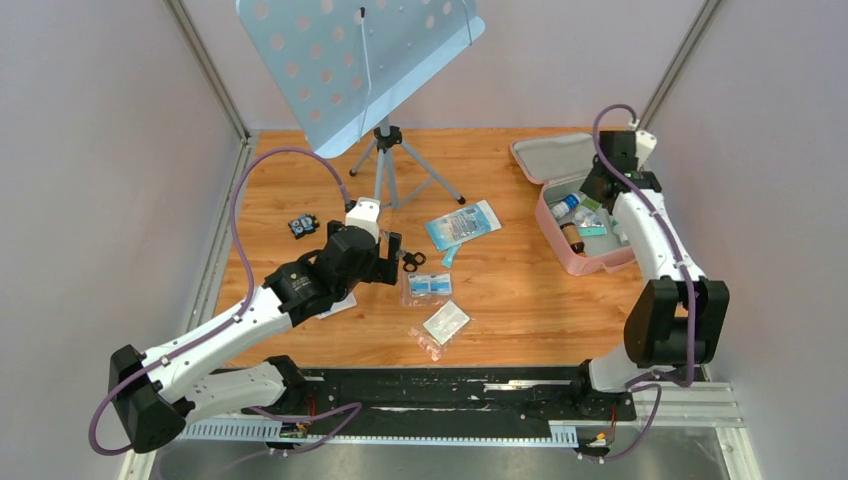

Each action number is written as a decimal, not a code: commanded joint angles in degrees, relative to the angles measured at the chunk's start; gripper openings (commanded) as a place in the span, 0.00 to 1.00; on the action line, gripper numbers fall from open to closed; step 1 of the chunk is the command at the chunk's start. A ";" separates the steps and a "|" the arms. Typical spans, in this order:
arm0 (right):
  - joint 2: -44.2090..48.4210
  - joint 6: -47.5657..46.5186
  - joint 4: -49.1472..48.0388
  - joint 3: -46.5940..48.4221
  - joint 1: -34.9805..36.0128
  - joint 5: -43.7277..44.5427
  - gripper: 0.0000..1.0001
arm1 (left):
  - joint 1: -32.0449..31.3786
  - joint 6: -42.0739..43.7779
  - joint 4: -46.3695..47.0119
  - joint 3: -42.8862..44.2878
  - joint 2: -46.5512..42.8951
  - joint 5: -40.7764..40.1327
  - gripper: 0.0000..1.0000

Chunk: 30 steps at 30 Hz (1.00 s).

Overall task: Organize the medicine kit
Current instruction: Place the medical item at the medicine box.

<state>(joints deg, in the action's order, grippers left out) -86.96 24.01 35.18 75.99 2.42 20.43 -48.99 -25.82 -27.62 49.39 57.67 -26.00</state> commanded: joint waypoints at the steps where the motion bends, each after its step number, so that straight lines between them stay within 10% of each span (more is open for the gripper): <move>1: -4.52 -1.83 -3.26 2.95 -7.89 -1.66 0.34 | -0.05 -0.24 1.79 -0.11 -0.44 -0.74 1.00; 19: -28.58 2.54 -6.17 21.45 -17.36 -11.68 0.39 | -0.05 0.46 0.87 1.61 1.74 -2.19 1.00; 25: -31.48 1.93 -6.11 23.39 -17.29 -12.27 0.67 | -0.02 0.79 0.05 2.27 1.83 -2.53 1.00; 30: -27.24 1.53 -6.15 21.86 -17.29 -13.39 0.69 | -0.05 0.44 0.25 1.96 1.65 -2.47 1.00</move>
<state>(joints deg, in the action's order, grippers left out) -118.61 25.45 30.76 96.84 -14.72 8.38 -48.99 -25.36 -28.16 49.43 59.42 -27.31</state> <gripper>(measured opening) 0.693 0.998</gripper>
